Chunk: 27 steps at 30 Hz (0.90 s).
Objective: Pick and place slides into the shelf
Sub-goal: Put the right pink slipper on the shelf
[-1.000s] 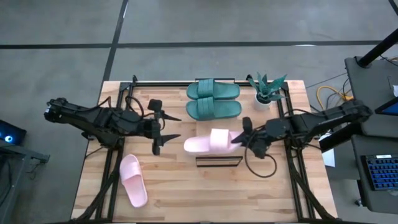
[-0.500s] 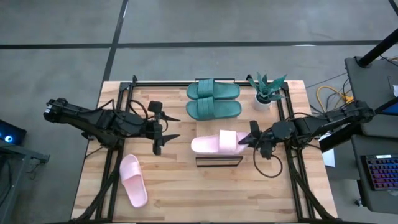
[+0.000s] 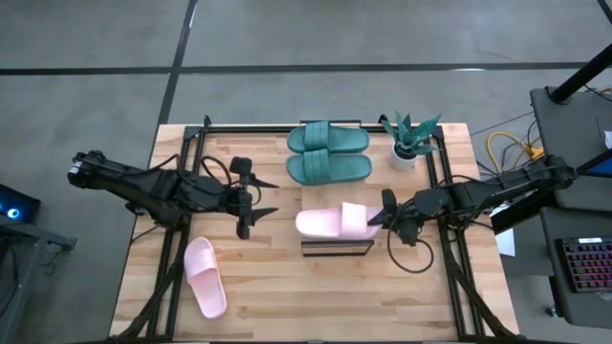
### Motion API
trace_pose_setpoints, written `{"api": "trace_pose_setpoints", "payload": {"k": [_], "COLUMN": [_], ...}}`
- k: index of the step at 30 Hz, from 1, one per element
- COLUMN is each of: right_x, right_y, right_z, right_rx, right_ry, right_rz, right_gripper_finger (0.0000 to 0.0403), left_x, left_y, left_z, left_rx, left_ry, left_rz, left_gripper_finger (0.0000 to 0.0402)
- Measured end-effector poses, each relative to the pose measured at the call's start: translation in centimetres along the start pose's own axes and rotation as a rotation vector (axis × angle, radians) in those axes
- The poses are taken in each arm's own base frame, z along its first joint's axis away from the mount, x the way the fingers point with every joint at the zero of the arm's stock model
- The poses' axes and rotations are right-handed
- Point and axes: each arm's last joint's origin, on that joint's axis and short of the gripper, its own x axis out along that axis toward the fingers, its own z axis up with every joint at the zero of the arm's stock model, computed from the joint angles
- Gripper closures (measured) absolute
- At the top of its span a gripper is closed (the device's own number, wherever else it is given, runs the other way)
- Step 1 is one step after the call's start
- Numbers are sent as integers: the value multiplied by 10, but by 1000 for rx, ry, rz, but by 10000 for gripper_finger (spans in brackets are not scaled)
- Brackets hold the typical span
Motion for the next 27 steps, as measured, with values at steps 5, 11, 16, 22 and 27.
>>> {"api": "trace_pose_setpoints", "payload": {"k": [5,11,16,22,27], "right_x": [-1,-2,-2,-3,-6], "right_y": [-1,-5,-5,-9,-17], "right_z": [1,3,3,5,9], "right_rx": [56,183,261,377,535], "right_ry": [2,-1,-7,-21,-36], "right_rz": [7,4,0,-17,-32], "right_gripper_finger": [370,326,271,211,183], "left_x": [4,8,12,13,13], "left_y": [-5,-9,-11,-11,-11], "left_z": [-8,-11,-12,-12,-13], "left_rx": [12,-4,1,3,3], "left_ry": [25,43,55,59,59], "left_rz": [-10,-17,-20,-20,-20], "left_gripper_finger": [162,162,162,162,162]}}
